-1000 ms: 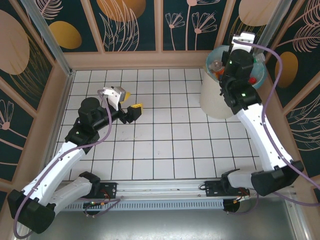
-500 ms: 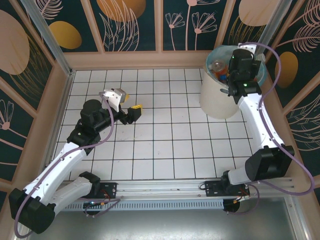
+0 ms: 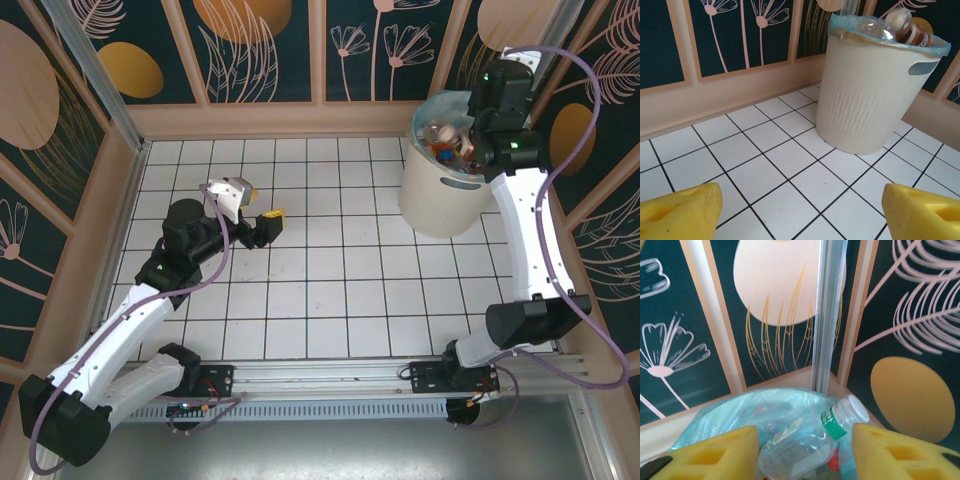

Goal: Put the plastic bottles in the bin

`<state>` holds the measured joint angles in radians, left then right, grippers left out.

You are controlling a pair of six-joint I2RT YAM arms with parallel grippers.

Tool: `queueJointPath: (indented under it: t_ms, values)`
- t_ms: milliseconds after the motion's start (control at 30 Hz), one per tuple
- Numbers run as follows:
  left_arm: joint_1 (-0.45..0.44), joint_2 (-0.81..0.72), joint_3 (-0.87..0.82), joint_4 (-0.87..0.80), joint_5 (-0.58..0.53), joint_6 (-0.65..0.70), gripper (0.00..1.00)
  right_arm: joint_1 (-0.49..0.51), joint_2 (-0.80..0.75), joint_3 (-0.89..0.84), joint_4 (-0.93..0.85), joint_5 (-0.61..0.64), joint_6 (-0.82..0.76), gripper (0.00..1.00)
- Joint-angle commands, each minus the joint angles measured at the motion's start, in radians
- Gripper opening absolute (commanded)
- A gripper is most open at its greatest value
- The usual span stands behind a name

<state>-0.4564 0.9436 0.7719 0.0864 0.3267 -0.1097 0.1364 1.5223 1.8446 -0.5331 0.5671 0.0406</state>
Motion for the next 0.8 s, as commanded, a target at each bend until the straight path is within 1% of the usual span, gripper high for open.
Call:
queueJointPath:
  t_ms: [0,67,200,300,367,467,633,767]
  values:
    - [0.002,-0.002,-0.011,0.03,-0.017,-0.002,0.83,-0.018,0.017,-0.11,-0.039,-0.035,0.042,0.45]
    - [0.003,-0.004,-0.013,0.026,-0.02,0.002,0.83,-0.021,0.005,-0.201,-0.019,-0.052,0.062,0.41]
    - [0.003,-0.003,-0.017,0.022,-0.021,0.005,0.83,-0.034,-0.025,-0.363,0.034,-0.1,0.096,0.4]
    - [0.002,0.004,-0.014,0.02,-0.018,0.005,0.83,-0.061,-0.026,-0.409,0.053,-0.171,0.116,0.38]
    - [0.003,0.006,-0.011,0.018,-0.017,0.003,0.83,-0.073,-0.016,-0.397,0.046,-0.197,0.125,0.38]
    - [0.003,0.004,-0.014,0.017,-0.018,0.002,0.83,-0.073,-0.018,-0.334,0.038,-0.195,0.135,0.38]
    - [0.003,0.004,-0.013,0.013,-0.03,0.005,0.83,-0.085,-0.041,-0.236,0.115,-0.075,0.143,0.44]
    - [0.003,0.004,-0.013,0.009,-0.033,0.007,0.83,-0.14,-0.065,-0.251,0.214,-0.093,0.173,0.53]
